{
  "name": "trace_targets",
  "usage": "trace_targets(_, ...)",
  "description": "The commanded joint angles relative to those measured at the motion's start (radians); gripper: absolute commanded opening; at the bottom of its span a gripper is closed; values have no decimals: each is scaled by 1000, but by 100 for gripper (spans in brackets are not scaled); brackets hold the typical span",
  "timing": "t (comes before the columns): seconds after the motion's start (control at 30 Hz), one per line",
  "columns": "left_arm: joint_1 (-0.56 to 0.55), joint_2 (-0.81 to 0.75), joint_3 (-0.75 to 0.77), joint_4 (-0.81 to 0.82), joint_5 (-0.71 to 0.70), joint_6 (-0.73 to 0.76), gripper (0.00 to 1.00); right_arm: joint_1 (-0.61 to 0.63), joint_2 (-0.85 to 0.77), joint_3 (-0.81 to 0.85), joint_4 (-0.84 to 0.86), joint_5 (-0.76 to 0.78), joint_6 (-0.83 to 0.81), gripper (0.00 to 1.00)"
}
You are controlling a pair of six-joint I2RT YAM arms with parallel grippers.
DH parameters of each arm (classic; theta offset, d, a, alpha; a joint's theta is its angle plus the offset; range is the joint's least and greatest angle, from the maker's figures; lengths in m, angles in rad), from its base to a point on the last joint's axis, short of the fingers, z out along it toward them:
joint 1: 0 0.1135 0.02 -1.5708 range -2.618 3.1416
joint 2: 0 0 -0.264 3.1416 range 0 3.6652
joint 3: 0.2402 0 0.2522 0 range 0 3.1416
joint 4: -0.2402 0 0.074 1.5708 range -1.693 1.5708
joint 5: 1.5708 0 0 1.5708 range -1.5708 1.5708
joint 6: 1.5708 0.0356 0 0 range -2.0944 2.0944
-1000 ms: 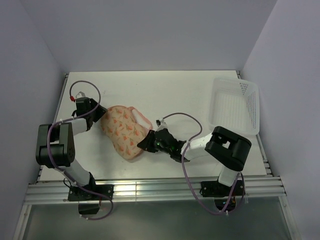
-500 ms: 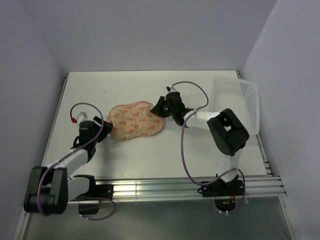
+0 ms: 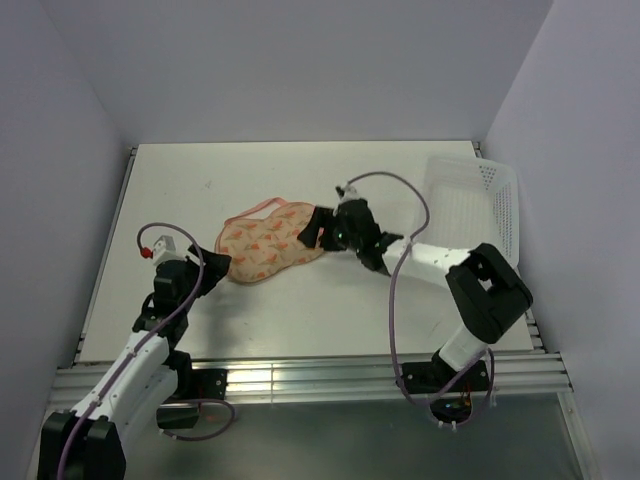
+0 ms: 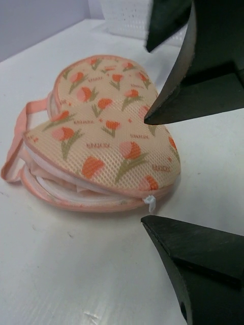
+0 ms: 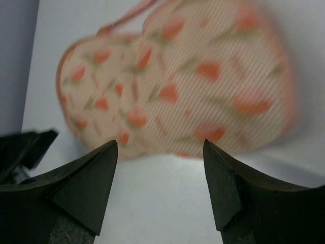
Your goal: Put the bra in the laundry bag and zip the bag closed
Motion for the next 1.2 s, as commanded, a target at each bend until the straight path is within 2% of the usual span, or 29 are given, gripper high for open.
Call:
trace_targets(0.0,-5,39,17,-42,-27,28,79,121,-76,-232,267,5,163,75)
trace_targets(0.07,-4,60,-5,5,-54,14,76,189,-84,-300,397,9,263,73)
trace_targets(0.17,-4,111,-14,100,-61,12,71,230,-42,-325,450,12,322,75)
trace_targets(0.2,-4,155,-11,177,-44,26,70,238,-24,-296,449,0,331,76)
trace_targets(0.27,-4,212,24,205,-28,44,63,255,24,-273,464,-17,365,77)
trace_targets(0.37,-4,310,47,233,-36,60,47,253,74,-247,466,40,386,77)
trace_targets(0.4,-4,341,47,248,-35,60,42,240,87,-229,466,51,386,75)
trace_targets(0.43,-4,349,38,257,-32,60,33,232,110,-219,463,57,382,73)
trace_targets(0.5,-4,362,23,279,-28,55,24,194,134,-193,458,65,386,70)
trace_targets(0.53,-4,362,14,289,-24,52,16,180,151,-187,458,57,391,67)
trace_targets(0.6,-5,356,1,297,-9,44,9,148,156,-166,458,58,376,65)
trace_targets(0.63,-7,352,-17,311,13,37,5,108,157,-155,450,52,347,56)
trace_targets(0.7,-36,330,-37,317,30,-3,3,62,153,-115,414,16,308,51)
trace_targets(0.8,-143,321,-91,386,19,-95,2,-21,122,-45,290,-41,157,53)
trace_targets(0.87,-241,342,-106,453,-10,-174,3,-52,98,13,131,-32,92,61)
trace_targets(0.93,-310,405,-97,504,-34,-219,4,-55,56,15,79,-61,28,74)
trace_targets(1.0,-396,488,-74,559,-70,-271,15,-50,18,-43,76,-75,33,80)
trace_targets(1.03,-416,513,-44,575,-74,-281,35,-47,-34,-78,100,-86,68,83)
trace_targets(1.13,-459,568,-2,595,-102,-288,52,-15,-153,-250,218,-78,153,84)
trace_targets(1.17,-473,573,10,599,-113,-285,53,0,-181,-331,260,-54,171,84)
